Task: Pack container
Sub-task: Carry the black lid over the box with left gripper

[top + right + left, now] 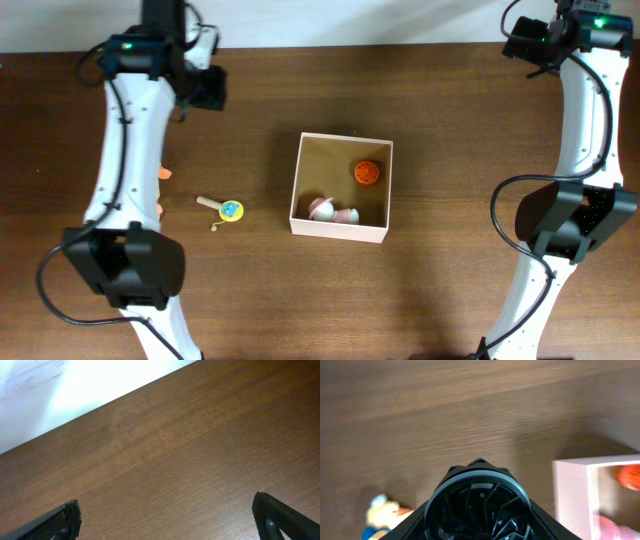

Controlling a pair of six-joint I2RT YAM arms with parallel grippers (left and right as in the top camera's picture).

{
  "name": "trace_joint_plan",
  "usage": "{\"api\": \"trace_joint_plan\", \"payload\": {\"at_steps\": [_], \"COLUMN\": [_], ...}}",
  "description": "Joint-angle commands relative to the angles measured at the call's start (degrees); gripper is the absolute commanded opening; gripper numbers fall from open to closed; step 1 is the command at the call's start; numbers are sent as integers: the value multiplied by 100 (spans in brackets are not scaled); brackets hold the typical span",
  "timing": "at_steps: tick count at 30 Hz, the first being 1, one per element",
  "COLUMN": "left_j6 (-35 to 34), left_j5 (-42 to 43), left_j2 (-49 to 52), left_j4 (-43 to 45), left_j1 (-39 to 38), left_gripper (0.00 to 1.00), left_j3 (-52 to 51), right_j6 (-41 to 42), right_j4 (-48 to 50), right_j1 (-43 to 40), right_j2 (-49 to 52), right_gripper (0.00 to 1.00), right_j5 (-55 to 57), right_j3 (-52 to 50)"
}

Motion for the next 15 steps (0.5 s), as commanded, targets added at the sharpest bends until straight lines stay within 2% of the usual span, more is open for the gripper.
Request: {"api": "trace_joint_plan", "payload": {"at_steps": [1,11,15], "left_j6": [28,28,33], "left_j5": [44,-149,-153], "left_j2": [39,208,498], "left_j4": [-133,-352,-527], "left_j1": [-533,-2020,-2369], "left_gripper": [30,31,26], "left_j3": [197,153,153], "right_j6": [50,50,50], "right_j4": [15,15,13], "right_j1": [20,20,20], "right_j2": [-87,-87,-87], "right_gripper": [99,99,99], "right_j5": [11,11,11], "right_j3": [-15,-15,-15]}}
